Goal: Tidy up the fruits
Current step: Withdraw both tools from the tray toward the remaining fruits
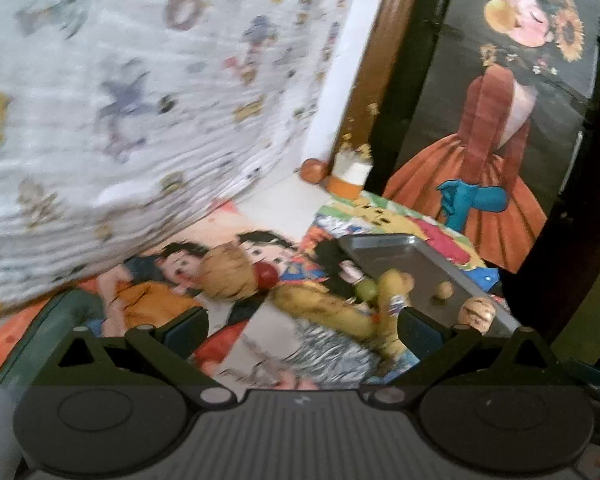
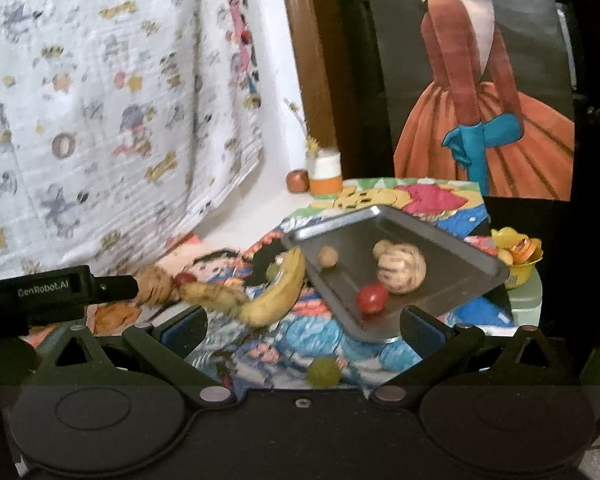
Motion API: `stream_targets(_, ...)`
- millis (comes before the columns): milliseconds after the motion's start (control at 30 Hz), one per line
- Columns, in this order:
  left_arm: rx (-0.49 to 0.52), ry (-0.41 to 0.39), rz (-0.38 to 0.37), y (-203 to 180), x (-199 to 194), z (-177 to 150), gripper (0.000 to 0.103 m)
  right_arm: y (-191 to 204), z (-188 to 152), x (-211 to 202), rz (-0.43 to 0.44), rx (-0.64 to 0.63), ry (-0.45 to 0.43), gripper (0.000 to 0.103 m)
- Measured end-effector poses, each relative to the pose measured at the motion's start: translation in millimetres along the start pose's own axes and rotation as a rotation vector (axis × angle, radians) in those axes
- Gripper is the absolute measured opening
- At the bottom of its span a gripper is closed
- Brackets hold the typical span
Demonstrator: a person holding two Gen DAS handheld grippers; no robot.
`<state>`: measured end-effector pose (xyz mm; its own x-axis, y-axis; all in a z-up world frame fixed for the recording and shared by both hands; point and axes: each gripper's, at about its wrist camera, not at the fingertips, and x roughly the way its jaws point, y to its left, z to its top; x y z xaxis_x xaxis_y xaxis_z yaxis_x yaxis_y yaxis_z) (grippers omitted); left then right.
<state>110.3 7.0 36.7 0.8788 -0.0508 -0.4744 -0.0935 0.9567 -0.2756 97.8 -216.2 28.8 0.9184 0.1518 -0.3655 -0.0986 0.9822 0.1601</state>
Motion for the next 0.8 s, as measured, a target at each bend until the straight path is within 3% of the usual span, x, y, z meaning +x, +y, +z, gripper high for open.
stream_targets(433,-0.018,0.08,0.047,34.7,-1.8,-21.5,0.103,15.1,-26.8,14.7,0.02,-0.032,0.126,0.102)
stream_targets(800,0.089,0.119,0.034,26.2,8.1,-24.7,0.103,14.2,-34.6,30.0,0.015,-0.058,0.166,0.102)
